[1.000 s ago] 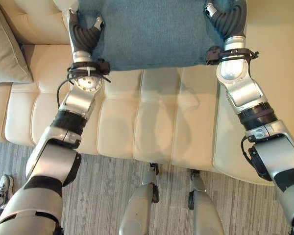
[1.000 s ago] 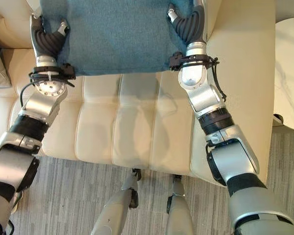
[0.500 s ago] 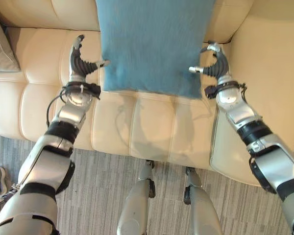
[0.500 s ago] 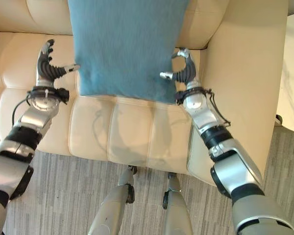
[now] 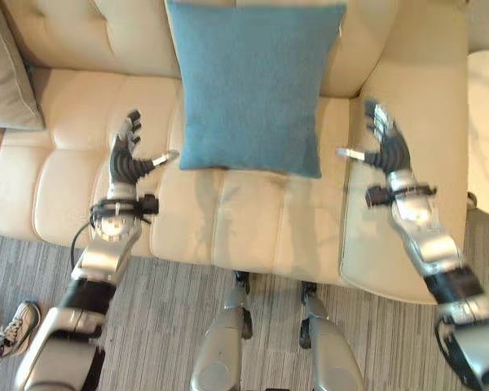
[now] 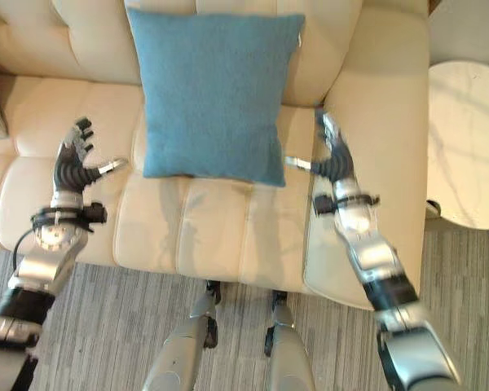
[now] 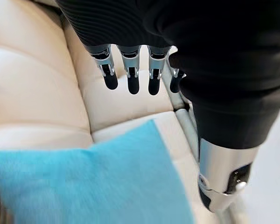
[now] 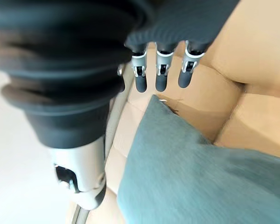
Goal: Pick up all the scattered cushions and arrange them neatly on the sofa.
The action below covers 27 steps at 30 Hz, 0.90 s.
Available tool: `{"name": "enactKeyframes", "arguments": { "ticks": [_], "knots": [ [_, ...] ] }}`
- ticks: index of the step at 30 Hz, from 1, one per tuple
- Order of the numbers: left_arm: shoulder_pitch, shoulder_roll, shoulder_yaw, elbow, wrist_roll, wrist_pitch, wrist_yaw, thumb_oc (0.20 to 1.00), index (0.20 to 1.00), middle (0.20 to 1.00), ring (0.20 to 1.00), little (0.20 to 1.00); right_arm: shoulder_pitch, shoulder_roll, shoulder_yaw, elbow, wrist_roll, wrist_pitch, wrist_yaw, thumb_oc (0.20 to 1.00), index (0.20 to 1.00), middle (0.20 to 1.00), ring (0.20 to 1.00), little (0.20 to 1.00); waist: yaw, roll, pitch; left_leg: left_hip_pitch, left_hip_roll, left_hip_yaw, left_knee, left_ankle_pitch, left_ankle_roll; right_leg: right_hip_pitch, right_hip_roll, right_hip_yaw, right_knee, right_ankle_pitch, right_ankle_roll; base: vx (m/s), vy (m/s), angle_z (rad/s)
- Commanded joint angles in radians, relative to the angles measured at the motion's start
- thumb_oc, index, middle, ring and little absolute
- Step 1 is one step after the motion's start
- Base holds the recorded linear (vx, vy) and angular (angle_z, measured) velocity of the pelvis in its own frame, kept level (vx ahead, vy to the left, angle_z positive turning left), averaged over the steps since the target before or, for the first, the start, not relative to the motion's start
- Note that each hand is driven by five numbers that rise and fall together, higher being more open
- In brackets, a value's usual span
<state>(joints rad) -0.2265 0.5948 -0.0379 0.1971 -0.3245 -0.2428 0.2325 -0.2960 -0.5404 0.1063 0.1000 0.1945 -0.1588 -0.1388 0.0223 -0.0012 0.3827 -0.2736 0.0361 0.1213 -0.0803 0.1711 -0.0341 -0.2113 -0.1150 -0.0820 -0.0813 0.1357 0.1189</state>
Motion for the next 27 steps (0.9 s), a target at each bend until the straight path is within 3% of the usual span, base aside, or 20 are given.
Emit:
{"name": "enactKeyframes", "arguments": {
  "ticks": [1,9,13,18,21,22,23,24,26,27],
  "knots": [
    [0.148,-0.036,0.059,0.04,0.029,-0.012,-0.101,1.0,1.0,1.0,1.0,1.0,0.198,0.008,-0.073,0.0,-0.064,-0.043,0.076,1.0,1.0,1.0,1.0,1.0,-0.032,-0.029,-0.155,0.063,-0.012,0.005,-0.004,-0.112,-0.034,-0.005,-0.029,-0.013,0.033,-0.062,0.049,0.08,0.055,0.01],
    [0.454,-0.174,0.137,0.237,0.079,0.084,-0.211,1.0,1.0,1.0,1.0,1.0,0.495,0.137,-0.133,0.263,-0.1,0.026,0.18,1.0,1.0,1.0,1.0,1.0,-0.061,-0.059,-0.227,0.191,-0.017,0.037,0.078,-0.2,0.0,0.098,-0.034,0.022,0.062,-0.074,0.057,0.02,0.081,-0.17],
    [0.483,-0.167,0.128,0.319,0.11,0.092,-0.234,1.0,1.0,1.0,1.0,1.0,0.482,0.139,-0.092,0.366,-0.143,0.04,0.178,1.0,1.0,1.0,1.0,1.0,-0.074,-0.067,-0.225,0.208,-0.02,0.073,0.058,-0.19,0.012,0.063,-0.034,0.056,0.08,-0.003,0.087,-0.15,0.086,-0.36],
    [0.43,-0.125,0.108,0.326,0.106,0.086,-0.211,1.0,1.0,1.0,1.0,1.0,0.479,0.151,-0.094,0.426,-0.111,0.038,0.154,1.0,1.0,1.0,1.0,1.0,-0.049,-0.043,-0.193,0.163,0.025,0.069,0.072,-0.137,0.019,0.089,-0.001,0.041,0.393,-0.152,0.053,-0.3,0.008,-0.34],
    [0.409,-0.12,0.104,0.32,0.105,0.081,-0.193,1.0,1.0,1.0,1.0,1.0,0.482,0.162,-0.097,0.445,-0.102,0.037,0.141,1.0,1.0,1.0,1.0,1.0,-0.031,-0.047,-0.209,0.137,0.023,0.048,0.063,-0.106,0.013,0.128,0.034,0.054,0.52,-0.177,0.043,-0.24,-0.102,0.22],
    [0.402,-0.122,0.1,0.318,0.104,0.077,-0.183,1.0,1.0,1.0,1.0,1.0,0.476,0.159,-0.099,0.447,-0.098,0.037,0.133,1.0,1.0,1.0,1.0,1.0,-0.023,-0.051,-0.215,0.112,0.021,0.043,0.064,-0.091,0.006,0.152,0.054,0.061,0.486,-0.185,0.035,-0.23,-0.173,0.43],
    [0.393,-0.126,0.09,0.312,0.099,0.075,-0.181,1.0,1.0,1.0,1.0,1.0,0.47,0.161,-0.096,0.446,-0.094,0.037,0.128,1.0,1.0,1.0,1.0,1.0,-0.006,-0.058,-0.218,0.085,0.021,0.038,0.062,-0.071,-0.002,0.193,0.065,0.045,0.413,-0.258,0.01,-0.24,-0.195,0.31],
    [0.383,-0.129,0.09,0.313,0.091,0.073,-0.179,1.0,1.0,1.0,1.0,1.0,0.462,0.159,-0.097,0.445,-0.084,0.039,0.121,1.0,1.0,1.0,1.0,1.0,0.0,-0.06,-0.219,0.063,0.023,0.036,0.057,-0.051,-0.016,0.216,0.076,0.036,0.367,-0.29,-0.007,-0.29,-0.202,0.07],
    [0.374,-0.143,0.07,0.32,0.092,0.07,-0.173,1.0,1.0,1.0,1.0,1.0,0.447,0.146,-0.091,0.435,-0.075,0.039,0.109,1.0,1.0,1.0,1.0,1.0,-0.002,-0.049,-0.218,0.011,0.031,0.037,0.047,-0.003,-0.041,0.241,0.123,0.072,0.222,-0.328,-0.045,-0.35,-0.199,0.05],
    [0.372,-0.154,0.065,0.326,0.092,0.072,-0.17,1.0,1.0,1.0,1.0,1.0,0.435,0.127,-0.093,0.436,-0.077,0.039,0.098,1.0,1.0,1.0,1.0,1.0,0.003,-0.039,-0.202,-0.03,0.037,0.019,0.052,0.032,-0.073,0.238,0.135,0.075,0.178,-0.321,-0.06,-0.29,-0.149,0.15]
  ]
}}
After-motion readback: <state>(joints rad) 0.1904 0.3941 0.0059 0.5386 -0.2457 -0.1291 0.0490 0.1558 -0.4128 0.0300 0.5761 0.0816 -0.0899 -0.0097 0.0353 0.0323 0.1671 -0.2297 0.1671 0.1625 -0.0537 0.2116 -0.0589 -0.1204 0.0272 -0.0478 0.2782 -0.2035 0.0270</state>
